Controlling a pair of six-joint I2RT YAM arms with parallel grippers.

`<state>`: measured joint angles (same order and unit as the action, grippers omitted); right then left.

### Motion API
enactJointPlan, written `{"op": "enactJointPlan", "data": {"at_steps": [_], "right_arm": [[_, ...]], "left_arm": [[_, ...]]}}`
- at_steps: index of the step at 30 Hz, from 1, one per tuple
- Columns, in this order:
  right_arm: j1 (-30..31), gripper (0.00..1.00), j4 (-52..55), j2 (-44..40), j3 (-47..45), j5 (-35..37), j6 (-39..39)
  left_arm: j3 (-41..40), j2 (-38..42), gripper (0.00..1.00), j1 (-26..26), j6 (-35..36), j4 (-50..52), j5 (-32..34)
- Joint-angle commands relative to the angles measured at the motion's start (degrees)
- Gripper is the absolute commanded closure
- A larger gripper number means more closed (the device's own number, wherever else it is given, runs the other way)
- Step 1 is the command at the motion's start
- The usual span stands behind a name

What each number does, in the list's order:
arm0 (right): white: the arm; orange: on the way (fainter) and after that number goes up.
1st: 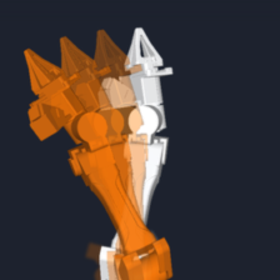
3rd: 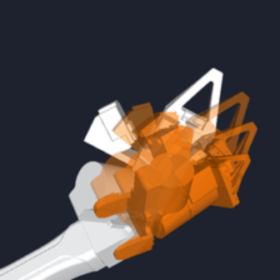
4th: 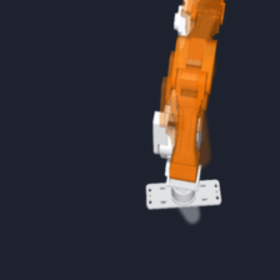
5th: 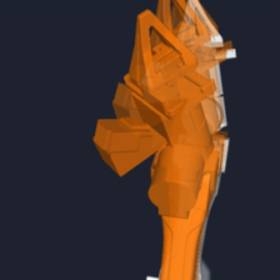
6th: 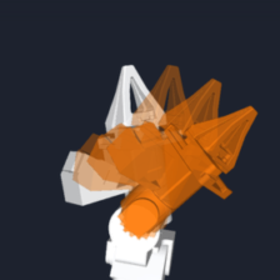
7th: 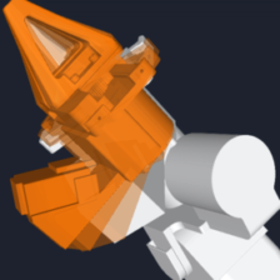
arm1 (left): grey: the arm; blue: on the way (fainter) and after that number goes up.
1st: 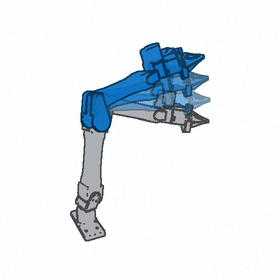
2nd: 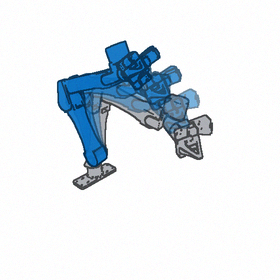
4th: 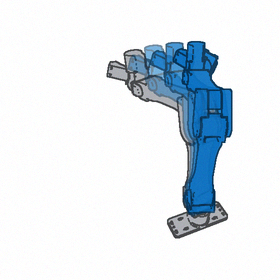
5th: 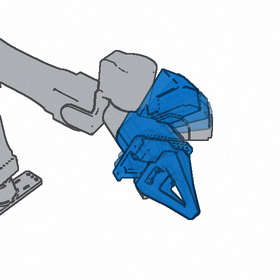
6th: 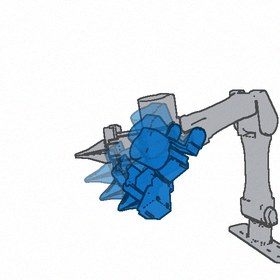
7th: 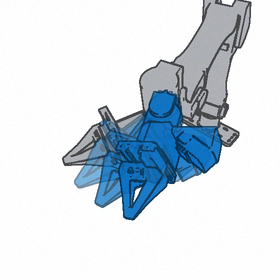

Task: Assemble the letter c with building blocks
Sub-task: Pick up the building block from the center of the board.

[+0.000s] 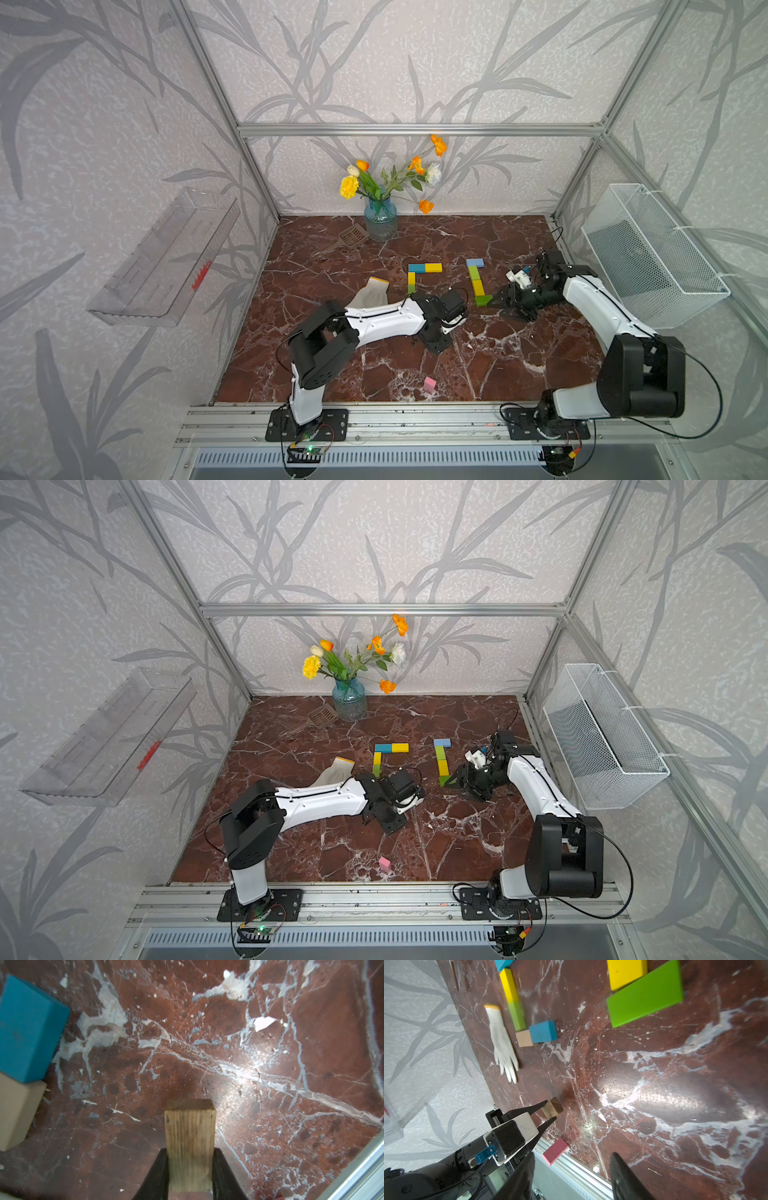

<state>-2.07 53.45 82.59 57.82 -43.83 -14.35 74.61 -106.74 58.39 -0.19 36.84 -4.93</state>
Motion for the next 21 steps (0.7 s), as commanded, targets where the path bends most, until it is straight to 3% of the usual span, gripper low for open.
{"op": "enactJointPlan", "data": {"at_steps": [1, 10, 21], "right_arm": [[-0.1, 0.44, 0.5, 0.9, -0.9, -6.0, 1.9], [0.0, 0.48, 2.1, 2.6, -1.2, -12.0, 6.2], [3.1, 0.63, 2.0, 2.7, -0.9, -14.6, 7.7]], "left_arm": [[2.2, 3.7, 0.74, -0.3, -0.9, -1.5, -1.5], [5.5, 6.3, 0.73, -0.9, -1.4, -2.1, -5.4], [5.6, 8.0, 0.73, -0.9, -0.7, -5.1, -9.2]]}}
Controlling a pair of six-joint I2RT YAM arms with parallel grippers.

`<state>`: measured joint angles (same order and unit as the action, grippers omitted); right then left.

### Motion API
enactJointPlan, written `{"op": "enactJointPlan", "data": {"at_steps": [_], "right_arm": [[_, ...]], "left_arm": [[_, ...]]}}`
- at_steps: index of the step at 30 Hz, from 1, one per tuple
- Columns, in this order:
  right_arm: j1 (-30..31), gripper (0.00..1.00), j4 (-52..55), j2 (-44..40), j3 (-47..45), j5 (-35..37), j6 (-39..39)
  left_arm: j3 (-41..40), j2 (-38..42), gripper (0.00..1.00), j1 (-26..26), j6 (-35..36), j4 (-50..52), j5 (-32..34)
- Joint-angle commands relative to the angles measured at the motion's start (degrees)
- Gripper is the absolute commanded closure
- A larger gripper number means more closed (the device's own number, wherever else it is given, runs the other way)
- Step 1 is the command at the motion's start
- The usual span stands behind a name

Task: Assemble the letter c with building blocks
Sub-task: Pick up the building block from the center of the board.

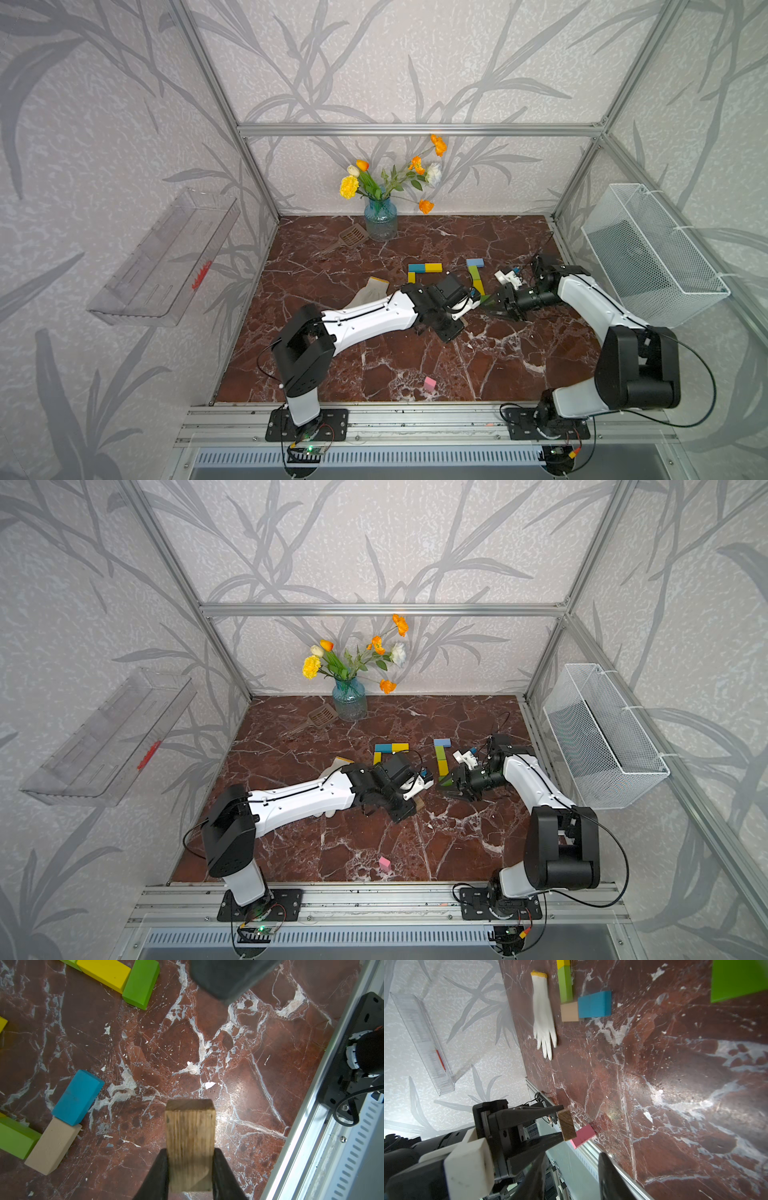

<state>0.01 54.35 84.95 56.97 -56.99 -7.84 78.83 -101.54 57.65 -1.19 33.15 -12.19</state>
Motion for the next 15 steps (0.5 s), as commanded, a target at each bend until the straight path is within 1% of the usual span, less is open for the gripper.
{"op": "enactJointPlan", "data": {"at_steps": [1, 6, 15], "right_arm": [[1.5, 0.63, 1.2, 0.5, 0.0, -1.5, 1.3], [3.8, 0.63, 1.7, 0.9, 0.3, -0.6, 1.5], [6.3, 0.64, 1.7, 1.2, 0.1, -1.3, 1.6]], "left_arm": [[1.4, 2.9, 0.73, -0.2, 0.3, -1.6, -2.3], [1.4, 3.6, 0.73, -0.2, 0.3, -2.2, -2.7], [1.4, 3.9, 0.73, -0.2, 0.2, -2.4, -1.8]]}}
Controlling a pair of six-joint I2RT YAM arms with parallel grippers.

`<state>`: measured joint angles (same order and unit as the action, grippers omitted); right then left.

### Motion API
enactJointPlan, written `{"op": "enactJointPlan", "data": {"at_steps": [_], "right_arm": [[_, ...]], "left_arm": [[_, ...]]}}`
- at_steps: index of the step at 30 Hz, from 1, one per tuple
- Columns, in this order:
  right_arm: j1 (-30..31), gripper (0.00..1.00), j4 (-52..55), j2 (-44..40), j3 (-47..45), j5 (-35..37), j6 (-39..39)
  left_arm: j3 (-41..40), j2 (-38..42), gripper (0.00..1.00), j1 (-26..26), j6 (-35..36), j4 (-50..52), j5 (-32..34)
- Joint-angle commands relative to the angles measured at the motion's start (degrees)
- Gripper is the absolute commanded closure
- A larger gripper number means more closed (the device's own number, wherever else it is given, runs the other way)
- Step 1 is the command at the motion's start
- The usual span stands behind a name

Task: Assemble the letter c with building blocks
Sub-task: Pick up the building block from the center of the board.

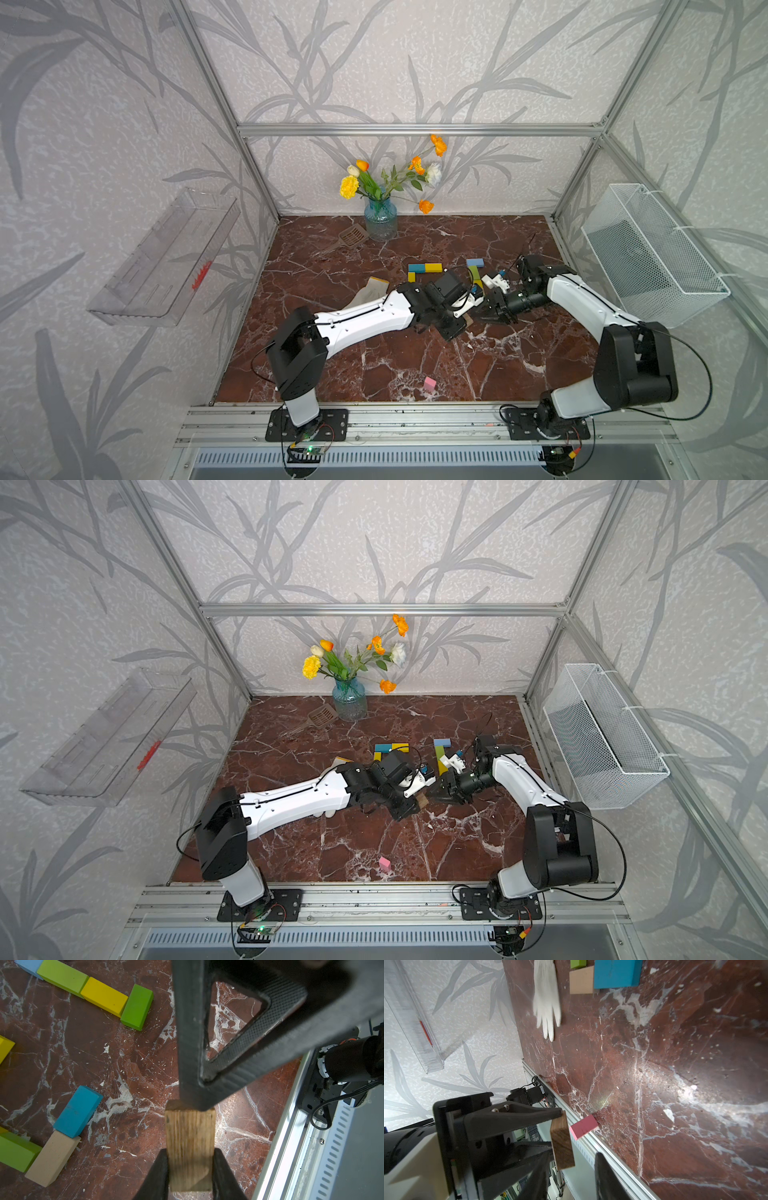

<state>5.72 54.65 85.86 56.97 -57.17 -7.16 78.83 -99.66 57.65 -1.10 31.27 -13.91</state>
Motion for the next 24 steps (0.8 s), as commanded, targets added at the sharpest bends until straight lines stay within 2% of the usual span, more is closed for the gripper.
{"op": "enactJointPlan", "data": {"at_steps": [1, 16, 21, 23, 24], "right_arm": [[0.8, 0.65, 1.3, 0.4, 0.1, -1.3, 0.8], [2.8, 0.70, 0.0, 0.6, -0.4, -2.0, -0.9], [3.0, 0.78, -0.4, 0.9, -0.3, -2.5, -1.1], [3.0, 0.80, -0.7, 1.1, -0.2, -2.6, -1.1], [3.0, 0.82, -1.0, 1.2, -0.1, -2.8, -1.2]], "left_arm": [[1.4, 2.1, 0.73, -0.1, 0.1, -0.5, 0.1], [1.9, 1.8, 0.73, -0.2, -0.4, -2.3, 0.5], [2.0, 1.5, 0.72, -0.2, -0.6, -2.5, 0.5], [2.1, 1.4, 0.69, -0.3, -1.0, -2.9, 0.5], [2.1, 1.2, 0.65, -0.3, -1.2, -3.1, 0.8]]}}
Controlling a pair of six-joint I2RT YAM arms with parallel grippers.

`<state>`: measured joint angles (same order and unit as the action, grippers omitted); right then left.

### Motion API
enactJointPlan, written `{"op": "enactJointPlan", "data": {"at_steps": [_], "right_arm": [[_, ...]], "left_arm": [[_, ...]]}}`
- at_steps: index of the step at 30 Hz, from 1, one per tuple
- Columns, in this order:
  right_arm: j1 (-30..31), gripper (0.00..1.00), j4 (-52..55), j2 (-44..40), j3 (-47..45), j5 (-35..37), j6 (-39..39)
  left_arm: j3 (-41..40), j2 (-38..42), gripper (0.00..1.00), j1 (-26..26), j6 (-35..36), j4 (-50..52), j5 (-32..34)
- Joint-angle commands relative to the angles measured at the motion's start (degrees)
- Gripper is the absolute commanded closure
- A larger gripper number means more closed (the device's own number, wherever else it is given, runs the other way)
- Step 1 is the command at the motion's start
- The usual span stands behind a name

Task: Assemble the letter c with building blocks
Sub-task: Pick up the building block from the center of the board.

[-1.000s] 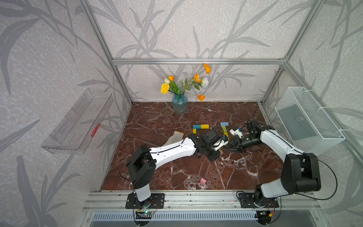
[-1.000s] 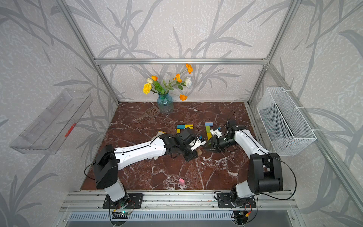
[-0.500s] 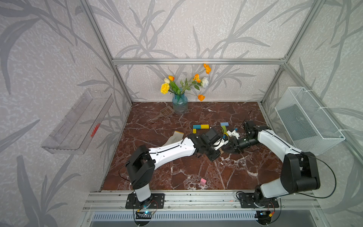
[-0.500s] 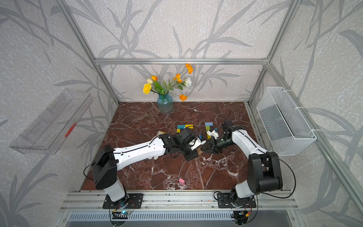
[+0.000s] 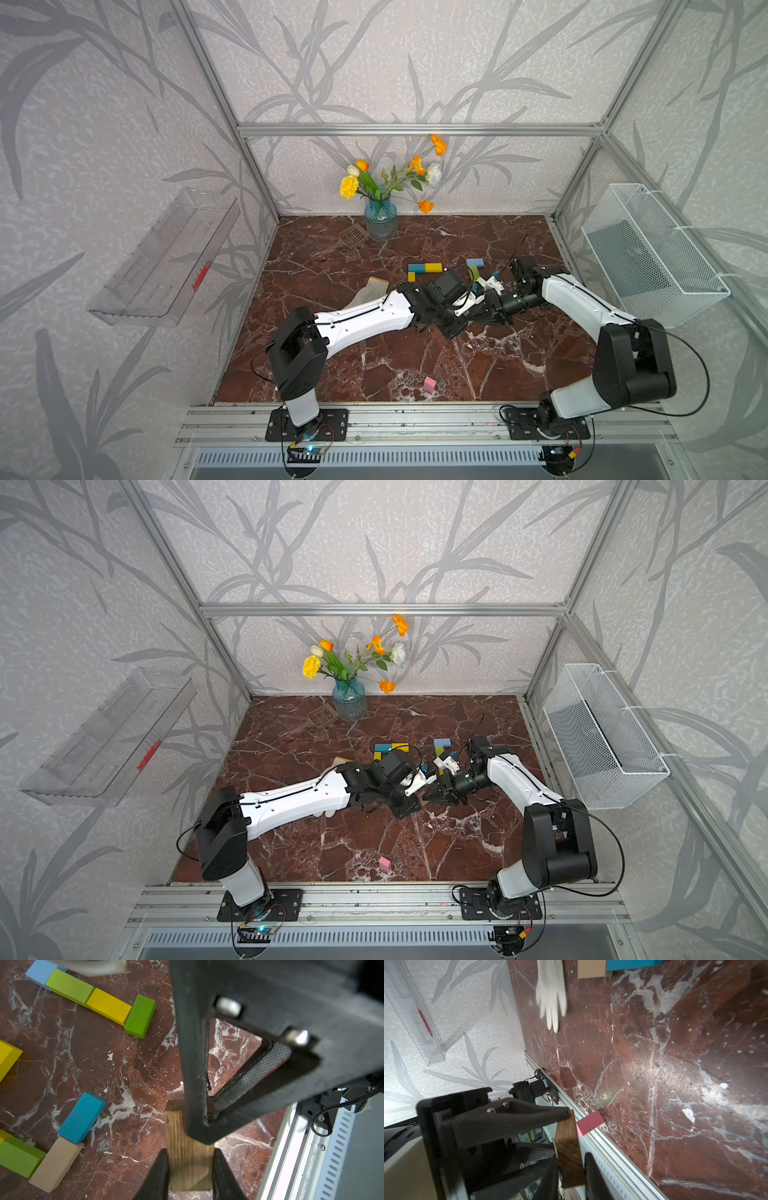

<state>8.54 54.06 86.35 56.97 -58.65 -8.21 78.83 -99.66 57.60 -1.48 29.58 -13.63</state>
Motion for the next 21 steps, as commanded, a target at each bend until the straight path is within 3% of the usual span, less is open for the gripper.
{"op": "enactJointPlan", "data": {"at_steps": [1, 3, 8, 21], "right_arm": [[0.2, 0.83, -0.6, 0.8, 0.0, -1.4, -0.4], [0.0, 0.85, -1.2, 0.8, 0.5, -1.5, -0.6], [-3.3, 0.87, -2.6, 1.0, 1.6, -3.0, -0.6], [-16.2, 0.88, -10.3, 8.1, 6.5, 0.2, 1.6]], "left_arm": [[2.0, 1.2, 0.60, -0.2, -0.9, -1.4, 0.7], [1.9, 1.4, 0.51, -0.3, -1.9, -1.5, 2.6], [-1.0, 4.1, 0.41, -2.2, -3.8, -3.1, 2.9], [-18.8, 15.6, 0.37, -14.3, -12.8, -14.0, -9.2]]}}
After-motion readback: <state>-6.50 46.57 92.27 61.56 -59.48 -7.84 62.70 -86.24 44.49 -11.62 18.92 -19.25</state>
